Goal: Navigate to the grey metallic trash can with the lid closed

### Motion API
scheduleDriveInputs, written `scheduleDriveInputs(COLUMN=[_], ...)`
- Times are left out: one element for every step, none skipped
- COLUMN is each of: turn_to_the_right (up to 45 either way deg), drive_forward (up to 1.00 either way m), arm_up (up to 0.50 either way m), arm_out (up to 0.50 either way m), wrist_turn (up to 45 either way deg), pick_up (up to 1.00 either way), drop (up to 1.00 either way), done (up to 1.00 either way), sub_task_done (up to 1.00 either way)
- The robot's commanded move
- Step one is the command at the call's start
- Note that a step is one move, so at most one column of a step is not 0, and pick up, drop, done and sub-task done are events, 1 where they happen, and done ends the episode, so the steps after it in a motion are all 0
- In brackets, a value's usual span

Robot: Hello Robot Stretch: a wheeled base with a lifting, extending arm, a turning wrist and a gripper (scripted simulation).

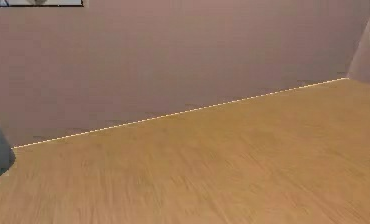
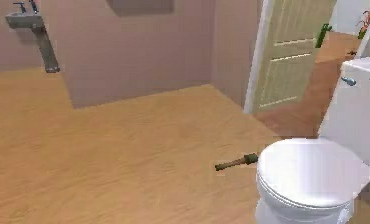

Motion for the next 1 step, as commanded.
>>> scheduleDriveInputs(turn_to_the_right=[-24.0], drive_forward=[0.00], arm_up=[0.00], arm_out=[0.00], wrist_turn=[0.0], pick_up=[0.00], drop=[0.00], done=[0.00], sub_task_done=[0.00])
